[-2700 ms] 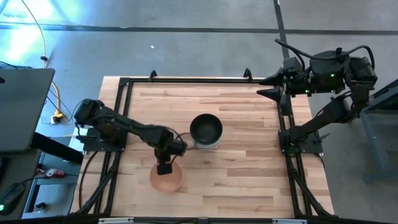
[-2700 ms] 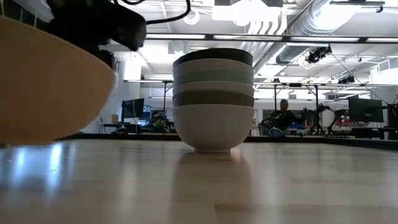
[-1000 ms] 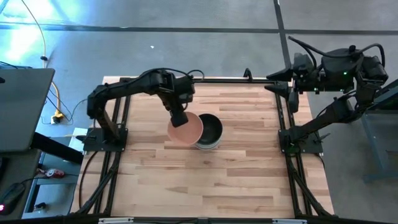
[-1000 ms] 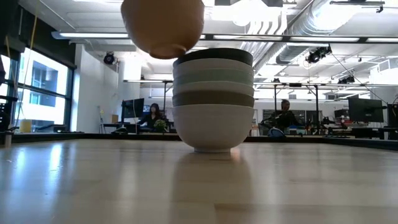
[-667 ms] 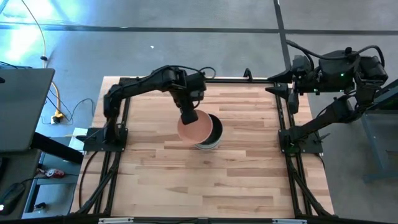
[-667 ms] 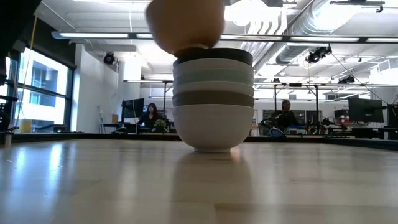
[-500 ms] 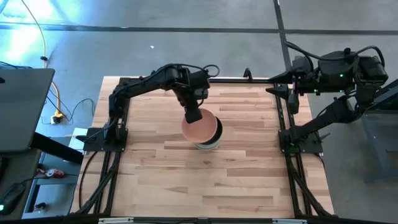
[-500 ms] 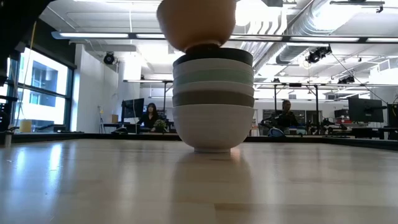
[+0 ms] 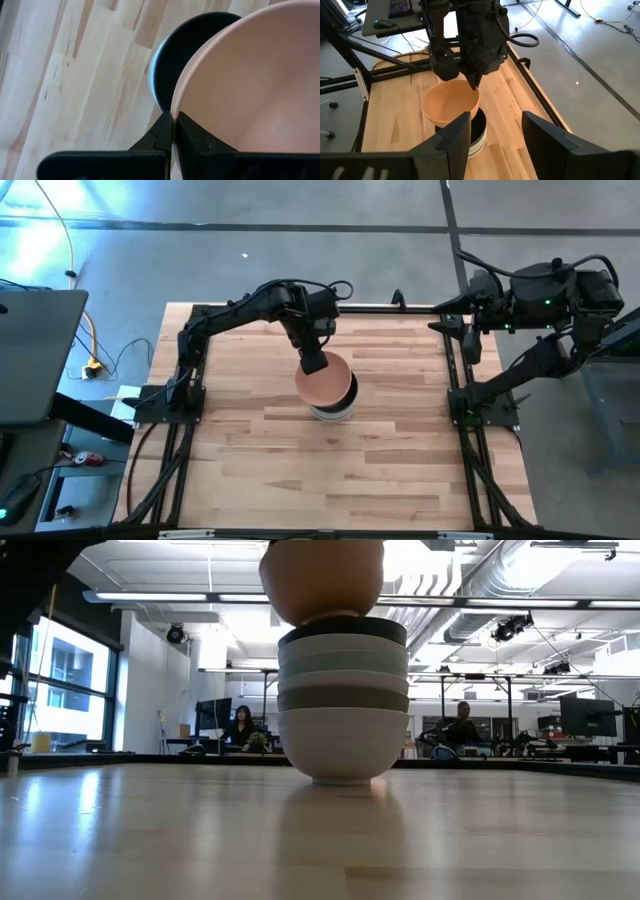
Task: Nest bowls inside each other
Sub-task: Stack the orange bowl on the black bowl
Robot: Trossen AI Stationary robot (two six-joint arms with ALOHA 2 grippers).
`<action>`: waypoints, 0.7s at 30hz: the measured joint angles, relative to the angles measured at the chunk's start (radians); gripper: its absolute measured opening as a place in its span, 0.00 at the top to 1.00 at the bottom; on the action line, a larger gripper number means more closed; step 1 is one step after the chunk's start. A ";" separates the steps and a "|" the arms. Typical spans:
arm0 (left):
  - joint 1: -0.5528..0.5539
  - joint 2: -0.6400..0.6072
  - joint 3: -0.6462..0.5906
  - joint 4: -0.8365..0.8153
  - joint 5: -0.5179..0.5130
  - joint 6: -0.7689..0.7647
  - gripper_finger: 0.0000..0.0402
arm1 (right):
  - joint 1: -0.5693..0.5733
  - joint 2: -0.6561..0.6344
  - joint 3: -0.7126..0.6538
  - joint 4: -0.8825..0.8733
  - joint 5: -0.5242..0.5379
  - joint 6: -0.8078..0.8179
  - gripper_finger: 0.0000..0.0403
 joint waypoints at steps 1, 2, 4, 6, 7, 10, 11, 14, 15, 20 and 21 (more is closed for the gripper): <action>0.000 0.000 0.000 0.000 0.003 0.000 1.00 | 0.000 0.000 0.000 0.001 0.000 -0.003 0.58; -0.001 0.000 0.000 0.000 0.004 -0.001 1.00 | 0.000 0.000 0.000 0.002 0.000 -0.006 0.58; -0.001 0.000 0.000 0.000 0.004 -0.010 1.00 | 0.000 0.000 0.000 0.003 0.000 -0.009 0.58; -0.001 0.000 0.000 0.006 0.004 -0.020 1.00 | 0.000 0.000 0.000 0.003 0.002 -0.009 0.58; -0.001 0.000 0.000 0.012 0.004 -0.025 1.00 | 0.000 0.000 0.000 0.003 0.009 -0.009 0.58; -0.001 0.000 0.000 0.029 0.004 -0.037 1.00 | 0.000 0.000 0.000 0.003 0.018 -0.010 0.58; -0.001 0.000 0.000 0.032 0.004 -0.038 1.00 | 0.000 0.001 0.000 0.003 0.018 -0.010 0.58; -0.002 0.009 0.000 0.029 0.004 -0.041 1.00 | 0.000 0.001 0.000 0.003 0.018 -0.010 0.58; -0.003 0.013 0.000 0.024 0.004 -0.044 1.00 | 0.000 0.001 0.000 0.003 0.018 -0.010 0.58; -0.015 0.053 0.000 0.030 0.008 -0.038 1.00 | 0.000 0.001 0.000 0.003 0.018 -0.009 0.58; -0.019 0.061 0.000 0.032 0.008 -0.037 1.00 | 0.000 0.001 0.000 0.003 0.019 -0.009 0.58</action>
